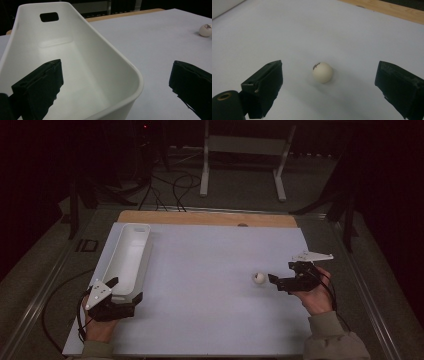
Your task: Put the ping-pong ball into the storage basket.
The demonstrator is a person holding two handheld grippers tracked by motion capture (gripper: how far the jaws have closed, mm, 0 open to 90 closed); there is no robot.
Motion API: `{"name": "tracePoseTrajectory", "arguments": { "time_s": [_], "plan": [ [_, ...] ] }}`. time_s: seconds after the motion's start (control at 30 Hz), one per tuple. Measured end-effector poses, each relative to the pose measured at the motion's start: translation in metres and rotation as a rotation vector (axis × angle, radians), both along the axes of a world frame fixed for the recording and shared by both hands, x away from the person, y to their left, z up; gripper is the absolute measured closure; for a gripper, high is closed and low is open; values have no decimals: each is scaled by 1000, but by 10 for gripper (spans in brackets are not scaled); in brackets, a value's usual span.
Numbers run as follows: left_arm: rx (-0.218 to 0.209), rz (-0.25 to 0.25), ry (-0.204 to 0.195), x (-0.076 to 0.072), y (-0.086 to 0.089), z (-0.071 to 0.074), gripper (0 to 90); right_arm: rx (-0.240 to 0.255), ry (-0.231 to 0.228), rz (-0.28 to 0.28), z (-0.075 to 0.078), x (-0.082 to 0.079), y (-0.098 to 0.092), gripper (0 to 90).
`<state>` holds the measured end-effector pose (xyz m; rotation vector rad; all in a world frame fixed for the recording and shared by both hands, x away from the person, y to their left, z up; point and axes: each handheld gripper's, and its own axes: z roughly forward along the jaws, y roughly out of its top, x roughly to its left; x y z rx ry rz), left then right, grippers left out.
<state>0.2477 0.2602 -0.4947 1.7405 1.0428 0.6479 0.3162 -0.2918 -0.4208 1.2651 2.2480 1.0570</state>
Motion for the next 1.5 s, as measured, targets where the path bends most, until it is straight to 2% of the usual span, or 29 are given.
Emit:
{"name": "tracePoseTrajectory", "arguments": {
  "time_s": [0.37, 0.67, 1.5],
  "plan": [
    [-1, 0, -1, 0, 0, 0, 0, -23, 13, 4, 1, 8, 5, 74],
    [-1, -2, -1, 0, 0, 0, 0, -52, 41, 14, -4, 20, 10, 74],
    [-1, -3, -3, 0, 0, 0, 0, -91, 60, 49, -3, 37, 21, 75]
  ]
}}
